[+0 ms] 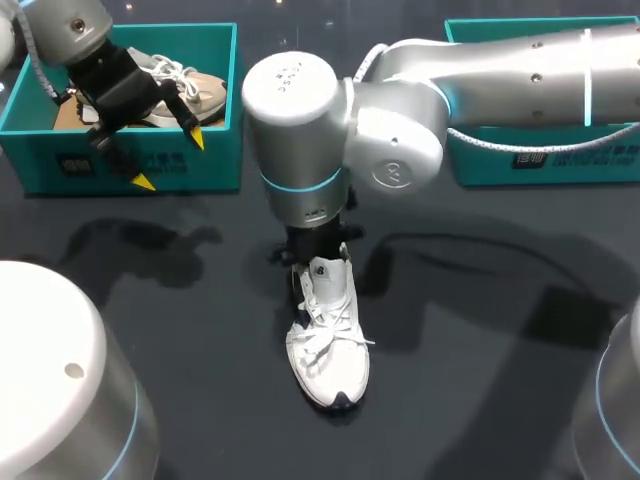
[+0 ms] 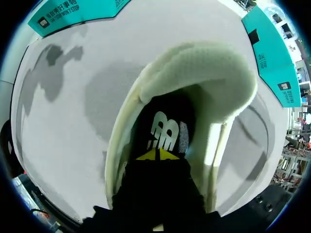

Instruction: Take the shoe out of the shoebox, open the shoe tongue, remove and reinsert the insole, then place the shoe into the shoebox

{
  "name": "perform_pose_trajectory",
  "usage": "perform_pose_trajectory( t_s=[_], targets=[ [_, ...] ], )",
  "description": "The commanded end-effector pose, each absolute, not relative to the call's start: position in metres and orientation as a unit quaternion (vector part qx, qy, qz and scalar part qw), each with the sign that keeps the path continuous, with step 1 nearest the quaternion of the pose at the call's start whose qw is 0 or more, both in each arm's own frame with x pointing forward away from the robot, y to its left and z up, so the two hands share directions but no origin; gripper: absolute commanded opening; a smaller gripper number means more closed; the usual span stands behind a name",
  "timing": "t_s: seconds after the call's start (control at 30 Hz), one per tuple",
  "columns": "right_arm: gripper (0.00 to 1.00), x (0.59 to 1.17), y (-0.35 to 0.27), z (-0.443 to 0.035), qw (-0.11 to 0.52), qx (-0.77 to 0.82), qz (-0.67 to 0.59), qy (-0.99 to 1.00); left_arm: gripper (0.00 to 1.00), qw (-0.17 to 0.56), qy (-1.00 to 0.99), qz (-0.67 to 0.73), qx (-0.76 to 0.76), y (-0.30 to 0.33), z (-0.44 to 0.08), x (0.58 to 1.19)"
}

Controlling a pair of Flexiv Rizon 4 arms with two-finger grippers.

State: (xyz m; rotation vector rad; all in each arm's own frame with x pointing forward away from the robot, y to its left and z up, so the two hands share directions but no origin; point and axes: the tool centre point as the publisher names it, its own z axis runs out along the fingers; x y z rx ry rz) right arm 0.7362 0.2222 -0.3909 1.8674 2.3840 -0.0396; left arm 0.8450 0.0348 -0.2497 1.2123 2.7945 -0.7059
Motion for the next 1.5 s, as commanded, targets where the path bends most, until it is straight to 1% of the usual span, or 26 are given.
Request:
perform_pose_trajectory(
  t_s=[0.03,0.07,0.2,0.27,0.37,0.57,0.67,0.83,0.97,1.0,1.07,1.23,1.5],
  targets=[
    [0.0,0.734,0.226,-0.373,0.129,0.608,-0.022,0.783,1.0,0.007,0.894,-0.225,0.388,0.035,-0.25,0.845],
    [0.0,0.738,0.226,-0.371,0.152,0.605,-0.029,0.781,1.0,0.007,0.894,-0.225,0.388,0.035,-0.25,0.845],
    [0.0,0.749,0.223,-0.372,0.193,0.599,-0.047,0.775,1.0,0.007,0.894,-0.225,0.388,0.035,-0.25,0.845],
    [0.0,0.753,0.22,-0.375,0.229,0.6,-0.071,0.764,1.0,0.007,0.894,-0.225,0.388,0.035,-0.25,0.845],
    [0.0,0.756,0.212,-0.384,0.247,0.6,-0.087,0.756,1.0,0.007,0.894,-0.225,0.388,0.035,-0.25,0.845],
    [0.0,0.759,0.201,-0.393,0.26,0.598,-0.106,0.751,1.0,0.007,0.894,-0.225,0.388,0.035,-0.25,0.845],
    [0.0,0.759,0.198,-0.403,0.231,0.605,-0.105,0.755,1.0,0.007,0.894,-0.225,0.388,0.035,-0.25,0.845],
    [0.0,0.75,0.2,-0.417,0.163,0.614,-0.084,0.768,1.0,0.007,0.894,-0.225,0.388,0.035,-0.25,0.845],
    [0.0,0.737,0.199,-0.422,0.099,0.617,-0.075,0.777,1.0,0.007,0.894,-0.225,0.388,0.035,-0.25,0.845],
    [0.0,0.734,0.198,-0.423,0.096,0.62,-0.078,0.775,1.0,0.007,0.894,-0.225,0.388,0.035,-0.25,0.845],
    [0.0,0.728,0.196,-0.423,0.071,0.623,-0.079,0.775,1.0,0.007,0.894,-0.225,0.388,0.035,-0.25,0.845],
    [0.0,0.718,0.192,-0.412,0.042,0.627,-0.076,0.774,1.0,0.007,0.894,-0.225,0.388,0.035,-0.25,0.845],
    [0.0,0.735,0.21,-0.382,0.046,0.612,-0.044,0.788,1.0,0.007,0.894,-0.225,0.388,0.035,-0.25,0.845]
  ],
)
